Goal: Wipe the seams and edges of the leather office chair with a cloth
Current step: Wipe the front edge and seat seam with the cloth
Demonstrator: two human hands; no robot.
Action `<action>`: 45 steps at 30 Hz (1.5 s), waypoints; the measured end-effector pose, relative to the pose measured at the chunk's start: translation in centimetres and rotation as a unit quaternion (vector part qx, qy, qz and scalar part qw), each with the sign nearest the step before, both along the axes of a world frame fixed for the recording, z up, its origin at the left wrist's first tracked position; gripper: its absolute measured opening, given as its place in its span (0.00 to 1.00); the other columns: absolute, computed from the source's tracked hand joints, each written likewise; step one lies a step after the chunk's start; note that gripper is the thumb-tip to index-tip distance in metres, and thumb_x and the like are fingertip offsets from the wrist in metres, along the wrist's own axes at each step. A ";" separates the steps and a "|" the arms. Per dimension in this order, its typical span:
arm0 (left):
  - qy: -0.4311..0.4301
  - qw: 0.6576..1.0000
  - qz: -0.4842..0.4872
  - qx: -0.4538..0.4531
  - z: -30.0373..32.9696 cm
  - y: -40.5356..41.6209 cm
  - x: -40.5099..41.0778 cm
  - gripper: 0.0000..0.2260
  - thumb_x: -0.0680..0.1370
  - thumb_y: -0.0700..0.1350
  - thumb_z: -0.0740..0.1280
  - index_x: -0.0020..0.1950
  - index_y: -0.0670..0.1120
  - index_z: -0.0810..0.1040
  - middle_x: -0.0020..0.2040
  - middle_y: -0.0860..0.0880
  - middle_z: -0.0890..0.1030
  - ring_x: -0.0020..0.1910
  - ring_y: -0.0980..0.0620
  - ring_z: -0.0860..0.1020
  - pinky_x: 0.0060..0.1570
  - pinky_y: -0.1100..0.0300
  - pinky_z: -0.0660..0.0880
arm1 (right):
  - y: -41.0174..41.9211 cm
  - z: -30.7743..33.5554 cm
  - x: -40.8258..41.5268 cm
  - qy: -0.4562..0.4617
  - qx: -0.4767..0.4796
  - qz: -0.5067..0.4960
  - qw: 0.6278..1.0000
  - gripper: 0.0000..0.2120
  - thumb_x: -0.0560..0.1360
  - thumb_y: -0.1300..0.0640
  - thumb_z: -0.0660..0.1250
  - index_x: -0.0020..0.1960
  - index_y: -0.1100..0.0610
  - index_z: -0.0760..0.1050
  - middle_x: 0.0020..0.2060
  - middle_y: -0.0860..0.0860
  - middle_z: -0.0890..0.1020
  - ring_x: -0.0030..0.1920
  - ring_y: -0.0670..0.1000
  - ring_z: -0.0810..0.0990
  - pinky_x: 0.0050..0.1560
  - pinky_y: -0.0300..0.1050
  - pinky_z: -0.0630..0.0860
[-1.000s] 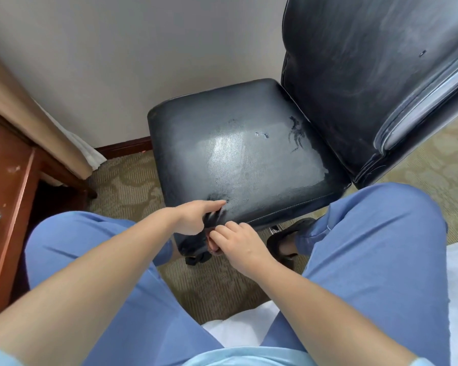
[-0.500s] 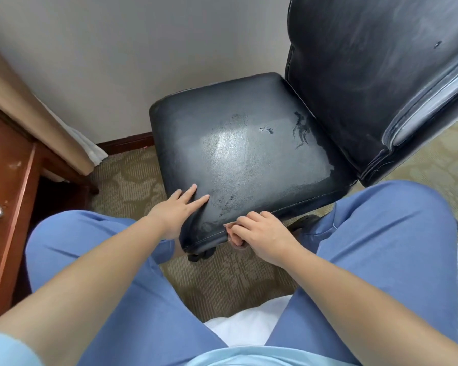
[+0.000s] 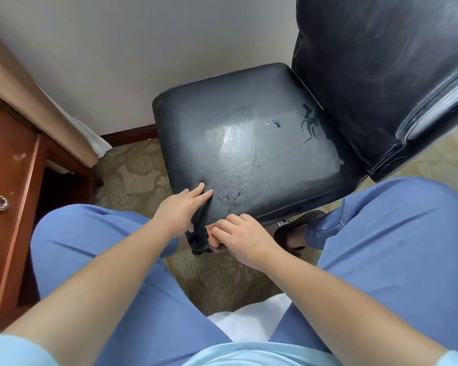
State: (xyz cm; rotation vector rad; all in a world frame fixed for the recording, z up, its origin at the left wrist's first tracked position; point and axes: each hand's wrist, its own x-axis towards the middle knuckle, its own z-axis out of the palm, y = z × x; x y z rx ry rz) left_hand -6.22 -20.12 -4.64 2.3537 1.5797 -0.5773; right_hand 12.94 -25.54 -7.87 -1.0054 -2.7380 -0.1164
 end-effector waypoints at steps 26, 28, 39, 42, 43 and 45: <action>-0.022 0.998 0.006 -0.062 0.9 -0.7 1.8 0.41 0.75 0.38 0.65 0.79 0.58 0.44 0.80 0.55 0.43 0.75 0.51 0.60 0.64 0.55 0.70 | 1.3 2.1 4.2 -0.074 -0.035 0.073 0.994 0.11 0.70 0.59 0.60 0.49 0.53 0.78 0.42 0.49 0.79 0.40 0.54 0.78 0.36 0.45 0.72; -0.005 0.998 0.008 -0.055 1.2 -0.9 2.2 0.40 0.75 0.41 0.65 0.79 0.57 0.44 0.80 0.54 0.44 0.74 0.49 0.60 0.64 0.53 0.70 | 1.8 2.5 4.9 -0.080 -0.071 0.032 0.994 0.17 0.62 0.58 0.72 0.51 0.52 0.79 0.42 0.49 0.80 0.40 0.53 0.78 0.35 0.44 0.73; -0.017 0.999 -0.029 0.005 2.1 -1.6 5.5 0.36 0.74 0.49 0.66 0.78 0.45 0.53 0.79 0.45 0.52 0.76 0.46 0.53 0.70 0.52 0.63 | 1.1 3.0 4.3 -0.009 -0.170 -0.131 0.977 0.18 0.72 0.59 0.66 0.62 0.54 0.74 0.52 0.51 0.76 0.52 0.55 0.73 0.46 0.49 0.69; -0.006 1.000 -0.017 -0.016 1.9 -2.0 6.4 0.43 0.72 0.54 0.69 0.79 0.46 0.47 0.79 0.42 0.47 0.77 0.45 0.49 0.74 0.51 0.56 | 1.6 3.5 4.8 -0.012 -0.187 -0.163 0.969 0.17 0.74 0.58 0.62 0.63 0.52 0.72 0.55 0.50 0.75 0.56 0.54 0.72 0.49 0.49 0.69; 0.004 1.000 -0.013 -0.017 1.7 -2.0 6.7 0.45 0.72 0.56 0.70 0.79 0.46 0.46 0.79 0.42 0.46 0.78 0.44 0.48 0.75 0.51 0.55 | 1.9 3.6 5.1 -0.003 -0.194 -0.209 0.958 0.17 0.74 0.58 0.62 0.62 0.52 0.72 0.56 0.50 0.74 0.57 0.54 0.72 0.49 0.48 0.69; 0.022 1.000 -0.008 -0.013 1.6 -2.0 7.2 0.48 0.71 0.60 0.70 0.79 0.45 0.44 0.79 0.41 0.45 0.78 0.42 0.48 0.76 0.49 0.52 | 2.4 3.9 5.8 0.037 -0.215 -0.335 0.917 0.15 0.73 0.59 0.62 0.60 0.54 0.71 0.56 0.51 0.73 0.58 0.55 0.72 0.50 0.49 0.71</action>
